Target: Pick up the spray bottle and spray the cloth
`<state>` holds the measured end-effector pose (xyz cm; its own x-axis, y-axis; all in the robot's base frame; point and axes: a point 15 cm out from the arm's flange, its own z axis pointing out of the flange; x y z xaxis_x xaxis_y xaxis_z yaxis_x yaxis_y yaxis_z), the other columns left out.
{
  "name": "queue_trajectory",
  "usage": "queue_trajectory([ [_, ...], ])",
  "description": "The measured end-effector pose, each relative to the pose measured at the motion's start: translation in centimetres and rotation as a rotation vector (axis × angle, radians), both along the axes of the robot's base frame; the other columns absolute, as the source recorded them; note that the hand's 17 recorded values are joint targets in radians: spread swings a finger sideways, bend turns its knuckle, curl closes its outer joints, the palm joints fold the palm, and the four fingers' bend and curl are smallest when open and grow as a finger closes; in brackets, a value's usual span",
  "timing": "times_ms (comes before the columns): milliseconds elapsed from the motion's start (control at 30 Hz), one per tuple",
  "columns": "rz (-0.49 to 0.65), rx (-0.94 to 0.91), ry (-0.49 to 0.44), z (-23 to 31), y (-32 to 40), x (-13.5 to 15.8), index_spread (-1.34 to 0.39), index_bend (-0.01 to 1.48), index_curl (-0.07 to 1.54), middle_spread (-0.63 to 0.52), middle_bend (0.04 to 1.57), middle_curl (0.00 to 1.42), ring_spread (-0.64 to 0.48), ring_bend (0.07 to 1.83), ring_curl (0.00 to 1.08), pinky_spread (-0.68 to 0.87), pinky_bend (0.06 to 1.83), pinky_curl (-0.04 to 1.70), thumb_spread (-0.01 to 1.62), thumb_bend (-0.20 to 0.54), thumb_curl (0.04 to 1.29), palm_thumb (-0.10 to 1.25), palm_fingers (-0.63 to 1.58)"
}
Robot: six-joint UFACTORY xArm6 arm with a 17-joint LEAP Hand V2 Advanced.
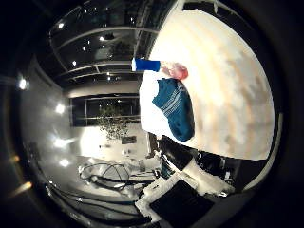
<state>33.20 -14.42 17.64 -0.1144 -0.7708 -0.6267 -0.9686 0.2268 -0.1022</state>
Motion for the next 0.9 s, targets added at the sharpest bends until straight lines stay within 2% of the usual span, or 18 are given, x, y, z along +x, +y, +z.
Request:
queue_trajectory([
  [367,0.012,0.01,-0.014,0.5,1.3,0.8,-0.28,0.15,0.25,0.12,0.27,0.35,0.21,0.32,0.28,0.38,0.38,0.31,1.05,-0.024,0.34,0.6,0.09],
  [600,0.008,0.037,0.016,-0.7,2.7,-0.6,-0.28,0.15,0.25,0.12,0.27,0.35,0.21,0.32,0.27,0.38,0.38,0.31,1.05,-0.023,0.34,0.6,0.1],
  [900,0.014,0.035,0.008,-0.4,3.2,-0.4,-0.28,0.15,0.25,0.13,0.27,0.35,0.21,0.32,0.28,0.38,0.37,0.31,1.06,-0.024,0.34,0.61,0.1],
])
